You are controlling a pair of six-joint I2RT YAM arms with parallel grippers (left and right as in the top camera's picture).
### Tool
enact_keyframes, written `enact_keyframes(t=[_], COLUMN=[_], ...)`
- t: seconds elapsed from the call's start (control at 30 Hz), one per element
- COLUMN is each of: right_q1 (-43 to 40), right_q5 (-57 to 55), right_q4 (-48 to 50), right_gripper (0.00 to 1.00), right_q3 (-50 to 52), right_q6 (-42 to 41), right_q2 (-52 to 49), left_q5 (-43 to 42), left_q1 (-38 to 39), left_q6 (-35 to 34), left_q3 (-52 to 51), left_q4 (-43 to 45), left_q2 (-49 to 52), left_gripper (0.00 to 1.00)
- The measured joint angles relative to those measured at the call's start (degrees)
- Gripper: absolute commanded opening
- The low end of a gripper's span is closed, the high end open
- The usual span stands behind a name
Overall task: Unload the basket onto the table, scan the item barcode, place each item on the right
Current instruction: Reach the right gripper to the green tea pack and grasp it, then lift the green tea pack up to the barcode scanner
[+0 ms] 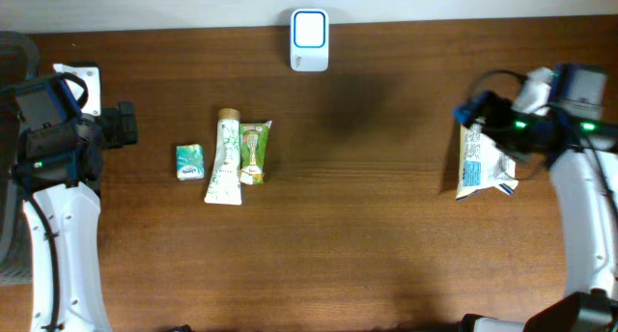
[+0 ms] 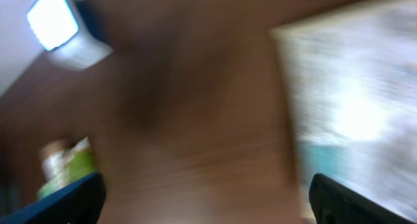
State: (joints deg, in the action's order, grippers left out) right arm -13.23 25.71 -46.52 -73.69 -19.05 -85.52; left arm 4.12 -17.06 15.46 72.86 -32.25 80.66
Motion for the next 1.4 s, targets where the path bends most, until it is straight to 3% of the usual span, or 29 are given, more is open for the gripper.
enact_keyframes(t=[0.07,0.23,0.27,0.4,0.43,0.5,0.6,0.9,0.93,1.03,1.13,1.3,1.4], right_q1=[9.94,37.03,38.93,45.94,47.15,49.40,52.63,53.62,53.62,53.35,50.56,39.71,34.18], right_q5=[3.67,6.19,6.49,2.49,1.16,-2.36,-5.79,-10.73,-10.91,-11.04,-2.12,15.06,24.55], right_q4=[9.44,37.11,35.08,17.84,17.66,16.68,13.66,9.68,9.66,9.27,7.02,-2.67,-8.13], right_gripper=[0.77,0.67,0.67,0.67,0.67,0.65,0.54,0.17,0.05,0.04,0.04,0.04,0.04], right_q3=[2.73,3.63,2.32,-22.77,-26.67,-29.14,-29.42,-28.06,-28.06,-28.06,-28.06,-27.39,-27.39], right_q6=[-1.57,-13.77,-15.10,-14.05,-13.49,-12.98,-12.07,-12.87,-13.11,-12.59,-7.13,8.07,17.31], right_q2=[-2.62,-20.92,-23.08,-39.54,-41.40,-42.82,-45.31,-45.94,-45.94,-45.46,-45.00,-38.01,-28.72], left_q5=[0.00,0.00,0.00,0.02,0.00,0.00,0.00,0.00,0.00,0.00,0.00,0.00,0.00], left_q1=[0.00,0.00,0.00,0.00,0.00,0.00,0.00,0.00,0.00,0.00,0.00,0.00,0.00], left_q6=[0.02,0.02,0.02,0.02,0.00,0.02,0.02,0.02,0.02,0.00,0.02,0.02,0.02], left_q3=[0.00,0.00,0.00,0.00,0.00,0.00,0.00,0.00,0.00,0.00,0.00,0.00,0.00], left_q4=[-0.07,-0.02,-0.02,0.02,-0.02,-0.02,-0.04,-0.04,-0.04,-0.04,-0.07,-0.04,-0.02], left_q2=[0.00,-0.02,-0.02,-0.04,-0.04,-0.04,-0.04,-0.04,-0.04,-0.04,-0.04,-0.04,-0.04], left_gripper=[0.99,0.99,0.99,0.99,0.99,0.99,0.99,0.99,0.99,0.99,0.99,0.99,0.99])
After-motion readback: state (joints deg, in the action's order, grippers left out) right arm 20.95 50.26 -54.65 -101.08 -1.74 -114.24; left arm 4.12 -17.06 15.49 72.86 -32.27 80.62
